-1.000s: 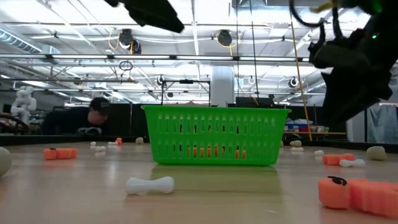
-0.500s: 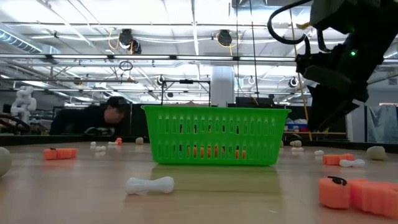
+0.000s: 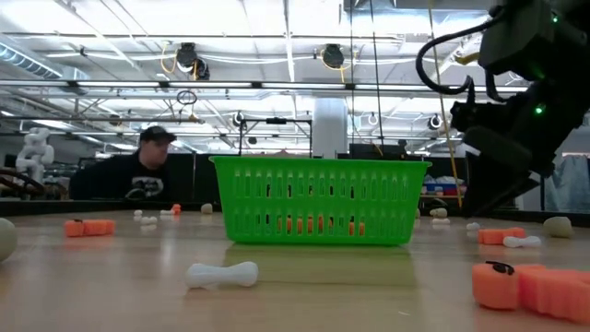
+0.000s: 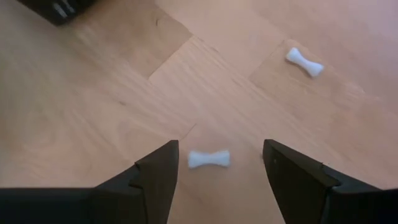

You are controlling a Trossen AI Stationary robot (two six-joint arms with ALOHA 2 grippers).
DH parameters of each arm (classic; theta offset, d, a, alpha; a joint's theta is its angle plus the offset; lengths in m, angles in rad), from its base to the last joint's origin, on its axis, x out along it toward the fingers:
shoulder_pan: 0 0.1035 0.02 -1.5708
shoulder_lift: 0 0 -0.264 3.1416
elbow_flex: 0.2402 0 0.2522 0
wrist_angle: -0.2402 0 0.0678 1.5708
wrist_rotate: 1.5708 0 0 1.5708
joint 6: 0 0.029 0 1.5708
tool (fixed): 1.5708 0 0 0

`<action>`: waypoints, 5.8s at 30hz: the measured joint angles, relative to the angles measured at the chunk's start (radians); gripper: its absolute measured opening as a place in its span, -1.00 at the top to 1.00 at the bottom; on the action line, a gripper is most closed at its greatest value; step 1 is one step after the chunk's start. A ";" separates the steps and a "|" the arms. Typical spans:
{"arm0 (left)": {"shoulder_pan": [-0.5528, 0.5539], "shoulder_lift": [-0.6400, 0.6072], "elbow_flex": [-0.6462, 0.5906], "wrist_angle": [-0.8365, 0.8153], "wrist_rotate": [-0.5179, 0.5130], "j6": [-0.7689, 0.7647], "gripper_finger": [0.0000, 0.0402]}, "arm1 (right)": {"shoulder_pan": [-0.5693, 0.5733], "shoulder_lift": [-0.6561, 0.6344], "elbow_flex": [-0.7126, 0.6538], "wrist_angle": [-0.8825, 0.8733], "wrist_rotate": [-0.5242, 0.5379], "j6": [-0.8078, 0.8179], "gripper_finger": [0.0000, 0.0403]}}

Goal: Sort Halloween decoration
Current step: Put the white bone toy into the yellow basket

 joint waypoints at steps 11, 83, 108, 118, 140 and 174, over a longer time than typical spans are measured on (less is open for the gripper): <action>0.001 0.000 0.000 0.000 0.000 0.000 0.03 | 0.027 0.000 -0.049 0.095 0.025 -0.003 -0.10; 0.108 0.001 0.000 -0.001 0.001 0.116 0.03 | -0.251 0.124 0.244 -0.229 -0.467 -1.366 0.06; 0.121 0.001 0.000 -0.007 0.019 0.133 0.03 | -0.282 0.211 0.258 -0.253 -0.480 -1.344 0.39; 0.121 0.001 0.000 -0.006 0.019 0.133 0.03 | -0.295 0.212 0.261 -0.241 -0.510 -1.318 0.59; 0.121 0.001 0.000 -0.006 0.019 0.133 0.03 | -0.298 0.213 0.267 -0.236 -0.555 -1.240 0.99; 0.298 -0.004 -0.082 0.116 0.023 0.297 0.03 | -0.116 -0.115 -0.097 0.855 -0.422 -1.023 1.00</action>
